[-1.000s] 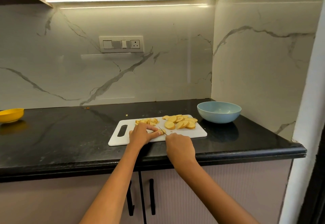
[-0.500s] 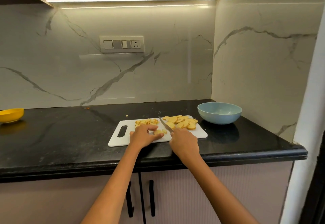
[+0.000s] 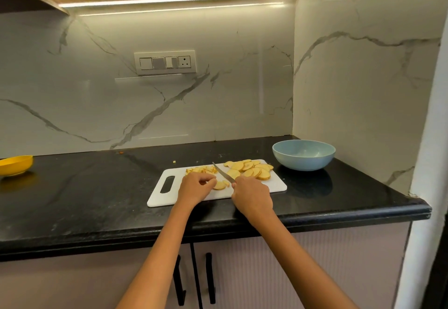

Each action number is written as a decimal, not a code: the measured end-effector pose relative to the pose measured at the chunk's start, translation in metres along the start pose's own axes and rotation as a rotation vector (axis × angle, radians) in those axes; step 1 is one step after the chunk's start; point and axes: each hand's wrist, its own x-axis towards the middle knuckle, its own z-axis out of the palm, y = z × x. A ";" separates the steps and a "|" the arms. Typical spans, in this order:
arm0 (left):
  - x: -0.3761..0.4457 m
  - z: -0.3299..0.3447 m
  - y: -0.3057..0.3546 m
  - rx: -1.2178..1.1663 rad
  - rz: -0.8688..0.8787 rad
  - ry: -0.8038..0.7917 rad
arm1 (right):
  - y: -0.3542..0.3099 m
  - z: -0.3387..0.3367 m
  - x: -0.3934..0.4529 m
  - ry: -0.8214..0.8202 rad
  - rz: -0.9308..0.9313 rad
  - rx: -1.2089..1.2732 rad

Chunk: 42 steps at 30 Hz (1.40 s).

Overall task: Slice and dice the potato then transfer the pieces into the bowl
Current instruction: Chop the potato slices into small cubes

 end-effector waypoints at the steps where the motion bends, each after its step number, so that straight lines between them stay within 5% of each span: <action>1: 0.000 -0.001 -0.002 -0.023 -0.006 0.019 | 0.000 -0.001 -0.002 -0.009 -0.013 -0.009; 20: -0.003 -0.003 0.000 0.030 -0.003 -0.050 | -0.014 -0.016 -0.014 -0.120 -0.109 -0.129; 27: -0.006 -0.003 -0.001 0.025 0.031 -0.046 | -0.013 -0.011 -0.034 -0.028 -0.204 -0.296; 42: -0.003 -0.003 -0.006 -0.033 -0.048 0.041 | -0.007 -0.013 -0.022 -0.110 -0.045 0.001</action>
